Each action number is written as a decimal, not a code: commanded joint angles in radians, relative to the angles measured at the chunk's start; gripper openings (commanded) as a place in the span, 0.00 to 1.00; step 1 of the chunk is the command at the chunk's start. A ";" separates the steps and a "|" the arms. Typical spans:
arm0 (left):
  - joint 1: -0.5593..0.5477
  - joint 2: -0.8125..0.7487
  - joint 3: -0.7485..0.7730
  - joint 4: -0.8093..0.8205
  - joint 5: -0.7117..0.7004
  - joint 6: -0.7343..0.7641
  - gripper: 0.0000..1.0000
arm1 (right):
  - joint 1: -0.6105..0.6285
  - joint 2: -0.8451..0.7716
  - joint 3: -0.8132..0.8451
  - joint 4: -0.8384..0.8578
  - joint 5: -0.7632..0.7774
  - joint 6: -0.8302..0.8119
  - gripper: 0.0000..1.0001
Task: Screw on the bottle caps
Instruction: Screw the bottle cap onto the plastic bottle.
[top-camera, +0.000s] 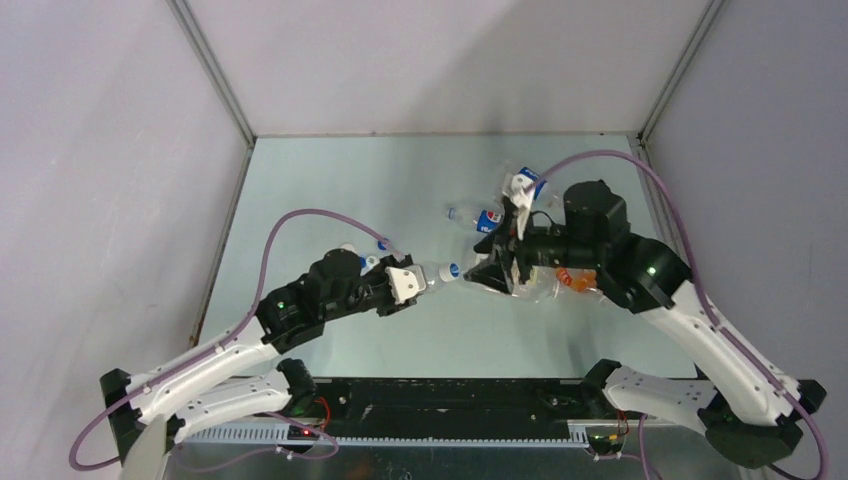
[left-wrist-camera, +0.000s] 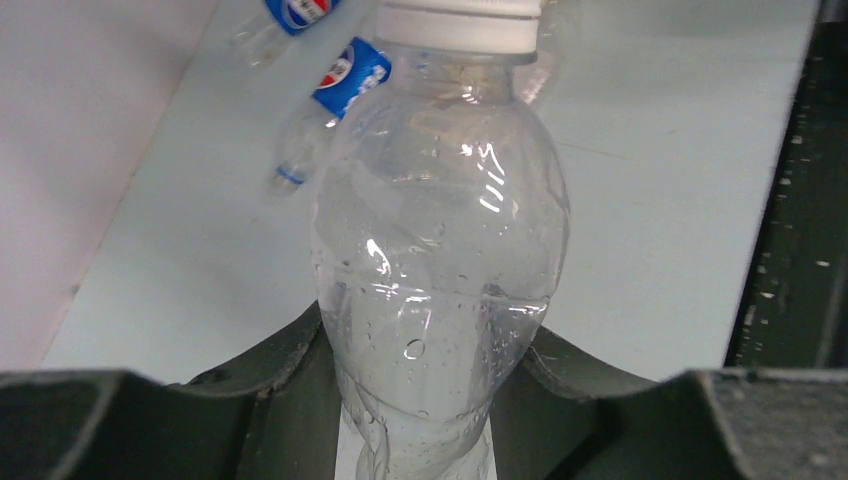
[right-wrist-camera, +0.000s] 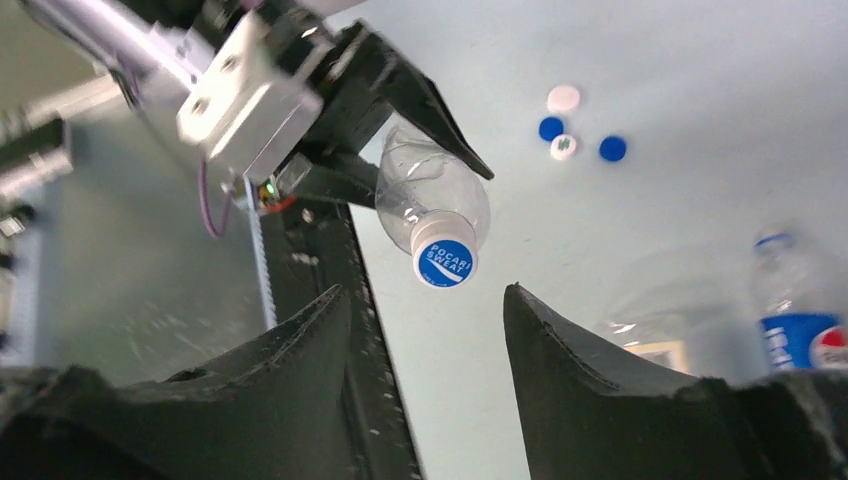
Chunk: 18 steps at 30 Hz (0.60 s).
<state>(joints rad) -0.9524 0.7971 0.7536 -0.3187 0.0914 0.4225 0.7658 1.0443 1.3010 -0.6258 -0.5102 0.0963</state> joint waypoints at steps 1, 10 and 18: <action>0.006 0.049 0.093 -0.032 0.192 -0.028 0.00 | 0.013 -0.050 0.022 -0.112 -0.090 -0.374 0.60; 0.013 0.144 0.174 -0.092 0.299 -0.090 0.00 | 0.056 -0.049 0.021 -0.249 -0.092 -0.612 0.57; 0.014 0.178 0.184 -0.075 0.357 -0.141 0.00 | 0.067 -0.049 0.004 -0.261 -0.061 -0.671 0.56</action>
<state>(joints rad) -0.9451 0.9604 0.8955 -0.4072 0.3904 0.3256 0.8280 1.0050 1.3006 -0.8852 -0.5880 -0.5110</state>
